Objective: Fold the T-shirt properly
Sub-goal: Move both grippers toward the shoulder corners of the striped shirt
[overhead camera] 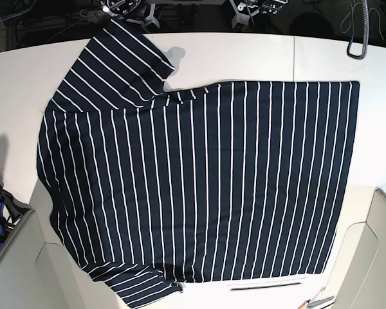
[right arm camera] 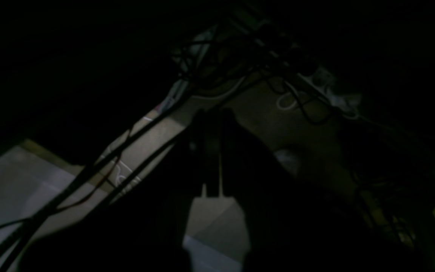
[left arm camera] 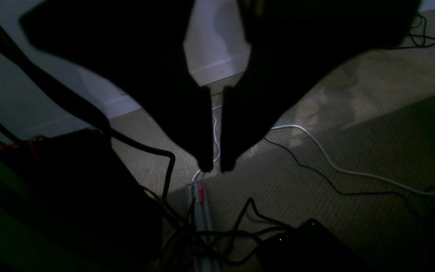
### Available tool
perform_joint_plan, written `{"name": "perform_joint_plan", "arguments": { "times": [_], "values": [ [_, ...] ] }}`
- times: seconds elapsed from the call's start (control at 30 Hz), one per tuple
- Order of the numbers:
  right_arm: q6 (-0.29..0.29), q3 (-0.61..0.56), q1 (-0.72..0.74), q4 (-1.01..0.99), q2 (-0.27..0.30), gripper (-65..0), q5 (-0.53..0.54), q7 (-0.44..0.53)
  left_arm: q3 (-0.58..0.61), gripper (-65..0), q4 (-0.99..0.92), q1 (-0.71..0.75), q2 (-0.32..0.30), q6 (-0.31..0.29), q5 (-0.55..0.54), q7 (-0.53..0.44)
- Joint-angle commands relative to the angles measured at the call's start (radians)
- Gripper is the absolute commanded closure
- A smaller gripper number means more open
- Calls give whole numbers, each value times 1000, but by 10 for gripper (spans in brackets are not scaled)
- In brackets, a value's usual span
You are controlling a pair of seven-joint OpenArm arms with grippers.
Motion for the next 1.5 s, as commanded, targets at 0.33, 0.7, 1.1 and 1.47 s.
{"name": "perform_joint_plan", "arguments": {
  "times": [0.33, 0.7, 1.1, 1.47],
  "values": [
    [10, -2, -3, 8, -2, 0, -3, 8, 1, -45, 5, 14, -6, -10, -2, 2],
    [11, -2, -80, 83, 39, 0, -3, 8, 1, -45, 71, 89, -94, -10, -113, -1],
    [11, -2, -415, 496, 213, 0, 2, 8, -58, -45, 436, 396, -242, -115, -240, -1],
    [10, 39, -797, 1048, 441, 0, 61, 3, -402, -45, 872, 761, -281, -115, -263, 69]
  ]
}}
